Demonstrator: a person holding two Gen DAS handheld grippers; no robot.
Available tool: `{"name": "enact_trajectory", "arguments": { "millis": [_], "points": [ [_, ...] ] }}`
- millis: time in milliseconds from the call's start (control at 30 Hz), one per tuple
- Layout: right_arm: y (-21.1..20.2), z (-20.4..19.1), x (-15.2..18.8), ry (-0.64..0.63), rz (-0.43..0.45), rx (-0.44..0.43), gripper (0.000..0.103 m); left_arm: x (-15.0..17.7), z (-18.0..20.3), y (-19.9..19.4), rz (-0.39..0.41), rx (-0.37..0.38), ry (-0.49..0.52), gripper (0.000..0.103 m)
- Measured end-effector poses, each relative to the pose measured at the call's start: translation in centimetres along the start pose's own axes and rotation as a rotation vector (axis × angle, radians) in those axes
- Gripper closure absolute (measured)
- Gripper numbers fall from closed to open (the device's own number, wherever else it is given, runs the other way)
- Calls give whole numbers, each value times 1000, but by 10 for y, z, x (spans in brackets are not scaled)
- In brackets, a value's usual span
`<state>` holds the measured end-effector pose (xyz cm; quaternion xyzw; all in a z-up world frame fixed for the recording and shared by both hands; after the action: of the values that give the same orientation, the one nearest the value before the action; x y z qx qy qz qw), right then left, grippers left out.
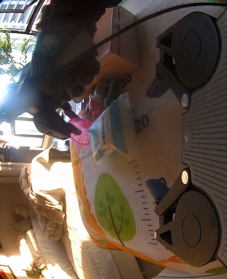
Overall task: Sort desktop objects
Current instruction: 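Grasp the pink mesh scoop with the right tool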
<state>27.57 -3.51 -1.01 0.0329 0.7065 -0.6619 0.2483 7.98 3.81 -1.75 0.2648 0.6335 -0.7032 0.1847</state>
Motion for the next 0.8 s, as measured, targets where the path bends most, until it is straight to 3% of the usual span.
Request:
{"name": "enact_trajectory", "arguments": {
  "millis": [33,133,533,800],
  "points": [
    [3,-2,4,-11,-16,-7,86,0,-2,0,2,2,-5,1],
    [2,-13,20,-39,-39,-44,88,1,-5,-2,4,0,-8,1],
    [-46,-48,123,-111,-103,-226,90,20,18,-14,-11,2,93,0],
    [-82,-26,175,-94,-23,-263,84,27,29,-8,-41,3,125,0]
  ]
}}
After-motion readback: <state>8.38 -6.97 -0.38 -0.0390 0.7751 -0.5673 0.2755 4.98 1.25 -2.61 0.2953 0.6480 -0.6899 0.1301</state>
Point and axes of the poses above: each gripper's, at about its wrist camera, not at the fingertips, and y roughly the way its jaws point, z to its right, x to its underside, the point moved 8 cm from there along y, roughly the way its jaws point, and after that the axes turned 13 degrees about -z, right-handed, at the moved point
